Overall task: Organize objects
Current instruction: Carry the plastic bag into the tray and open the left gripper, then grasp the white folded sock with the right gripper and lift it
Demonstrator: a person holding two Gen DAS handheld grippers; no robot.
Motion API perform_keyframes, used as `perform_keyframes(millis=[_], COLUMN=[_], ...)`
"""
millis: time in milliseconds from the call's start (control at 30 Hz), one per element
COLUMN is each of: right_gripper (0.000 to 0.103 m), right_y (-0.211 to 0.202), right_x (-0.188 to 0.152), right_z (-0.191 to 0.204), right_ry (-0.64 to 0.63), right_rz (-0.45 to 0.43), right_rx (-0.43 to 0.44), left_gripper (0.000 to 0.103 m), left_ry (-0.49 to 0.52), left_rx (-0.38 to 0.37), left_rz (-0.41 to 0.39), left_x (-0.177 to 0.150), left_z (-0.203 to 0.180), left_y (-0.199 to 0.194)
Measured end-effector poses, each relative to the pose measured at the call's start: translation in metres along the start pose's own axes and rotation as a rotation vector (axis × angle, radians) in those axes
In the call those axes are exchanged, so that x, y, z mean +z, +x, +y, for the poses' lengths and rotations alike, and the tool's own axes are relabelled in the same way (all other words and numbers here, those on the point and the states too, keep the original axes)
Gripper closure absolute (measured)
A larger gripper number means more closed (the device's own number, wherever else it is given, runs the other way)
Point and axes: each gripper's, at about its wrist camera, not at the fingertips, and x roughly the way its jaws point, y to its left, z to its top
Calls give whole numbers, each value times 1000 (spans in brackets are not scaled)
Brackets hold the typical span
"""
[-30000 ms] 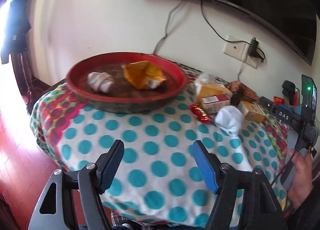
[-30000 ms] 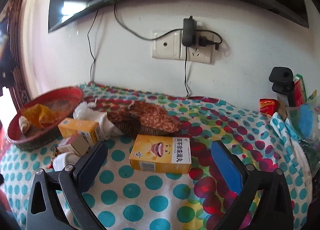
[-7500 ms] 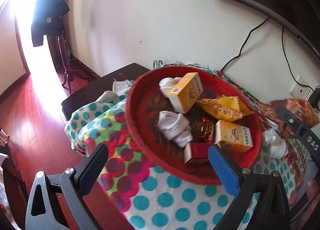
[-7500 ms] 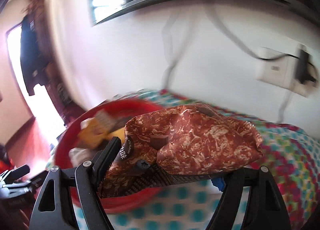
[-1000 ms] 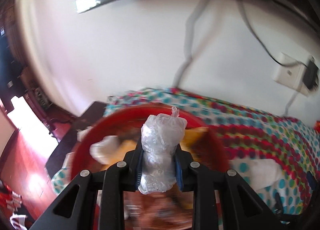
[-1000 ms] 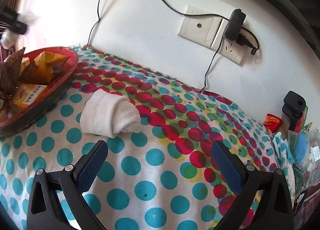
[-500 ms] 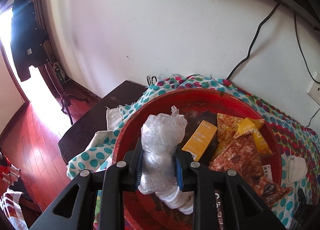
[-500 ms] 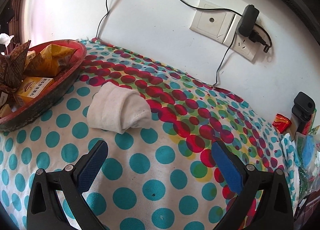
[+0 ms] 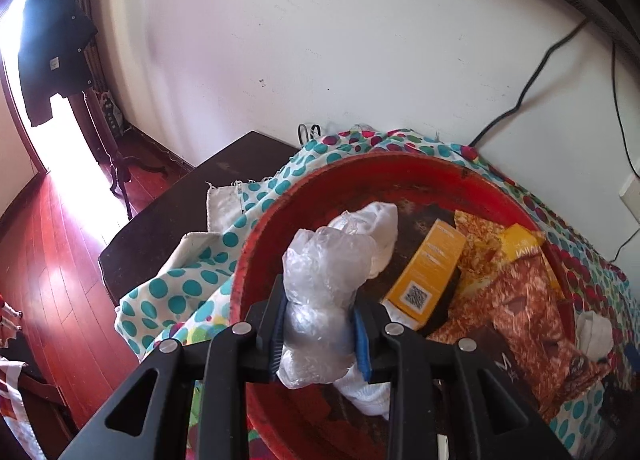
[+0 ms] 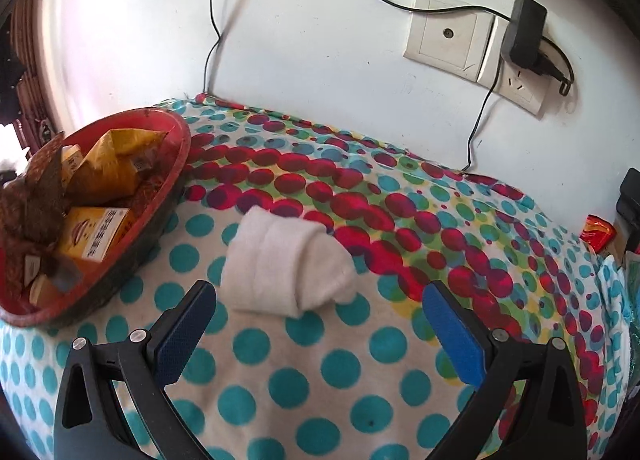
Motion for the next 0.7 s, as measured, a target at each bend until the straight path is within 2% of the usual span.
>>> perform_keyframes(millis=[33, 100, 167, 200, 267, 333, 467, 500, 567, 633, 667, 700], right_gripper=[0, 0, 0, 0, 0, 0, 0, 0, 0, 2, 9, 25], right_y=[2, 6, 11, 13, 17, 21, 25, 28, 34, 38, 39, 40], right_x=[2, 5, 6, 6, 7, 7, 9, 10, 11, 12, 12, 12], right_z=[2, 3, 4, 5, 6, 7, 5, 5, 6, 8, 9, 11], right_ry=[6, 17, 27, 26, 21, 16, 49, 58, 69, 72, 68, 62], right_rz=[-8, -2, 13, 19, 26, 31, 28, 35, 49, 58, 59, 57], right_rx=[-2, -14, -9, -22, -31, -52, -55, -51, -66, -70, -69, -75], left_gripper=[73, 62, 15, 11, 11, 11, 11, 11, 11, 11, 11, 11], left_ry=[3, 2, -4, -13, -12, 21, 23, 23, 7, -20, -8, 11], left_rx=[3, -2, -5, -29, -67, -73, -145, -144, -95, -74, -69, -51], left_rz=[2, 7, -8, -36, -80, -115, -156, -149, -145, -114, -90, -92], left_x=[-4, -10, -14, -15, -19, -28, -77, -96, -122, -142, -148, -150], left_z=[0, 1, 4, 6, 9, 10, 17, 17, 19, 20, 17, 14], left_y=[2, 7, 7, 1, -12, -32, -86, -99, -111, -114, -111, -111])
